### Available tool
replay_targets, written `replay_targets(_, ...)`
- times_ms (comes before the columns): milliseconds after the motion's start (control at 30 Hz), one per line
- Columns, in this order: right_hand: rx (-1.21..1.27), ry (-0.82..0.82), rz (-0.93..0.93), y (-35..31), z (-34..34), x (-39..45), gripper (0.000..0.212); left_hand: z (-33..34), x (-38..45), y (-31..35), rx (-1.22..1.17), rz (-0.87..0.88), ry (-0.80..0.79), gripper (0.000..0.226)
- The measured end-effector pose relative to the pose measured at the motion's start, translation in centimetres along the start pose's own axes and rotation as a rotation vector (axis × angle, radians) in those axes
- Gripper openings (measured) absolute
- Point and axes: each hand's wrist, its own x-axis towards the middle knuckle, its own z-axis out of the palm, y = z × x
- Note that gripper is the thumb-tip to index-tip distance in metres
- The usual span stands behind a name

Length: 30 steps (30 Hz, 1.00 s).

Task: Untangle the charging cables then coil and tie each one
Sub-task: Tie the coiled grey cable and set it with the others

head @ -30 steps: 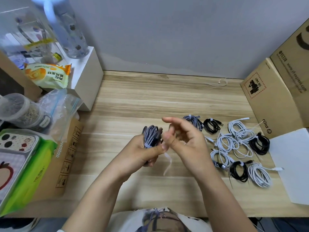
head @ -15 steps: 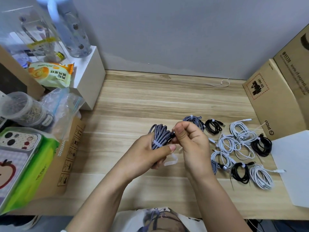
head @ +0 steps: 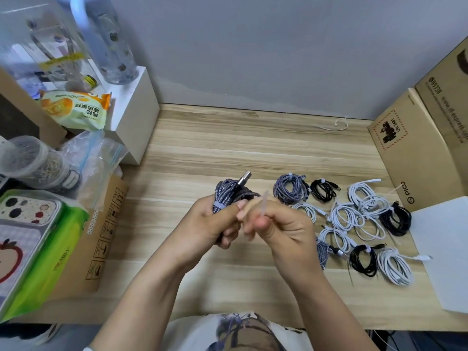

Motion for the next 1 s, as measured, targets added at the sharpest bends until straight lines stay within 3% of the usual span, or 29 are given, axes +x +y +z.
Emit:
replay_targets(100,0.275,0.013,0.086,-0.7,0.5,-0.4,0.039,0.1,0.0,0.2,-0.036,-0.016,-0.058,0.034)
replay_targets(367,0.535,0.051,0.104,-2.8,0.4,-0.5,0.030,-1.0,-0.4,1.1,-0.013,0.016,-0.216,0.026)
replay_targets(533,0.338,0.141,0.296,-3.0,-0.1,0.2,0.033,-1.2,-0.3,0.9,0.092,0.074,-0.063,0.024)
replay_targets(667,0.089,0.100,0.357,-3.1,-0.5,0.3,0.033,-1.2,-0.7,0.9,0.262,0.138,-0.036,0.002)
replay_targets(1000,-0.090,-0.016,0.473,-3.0,-1.1,0.6,0.038,-1.0,-1.3,1.4,0.605,0.181,-0.018,0.025)
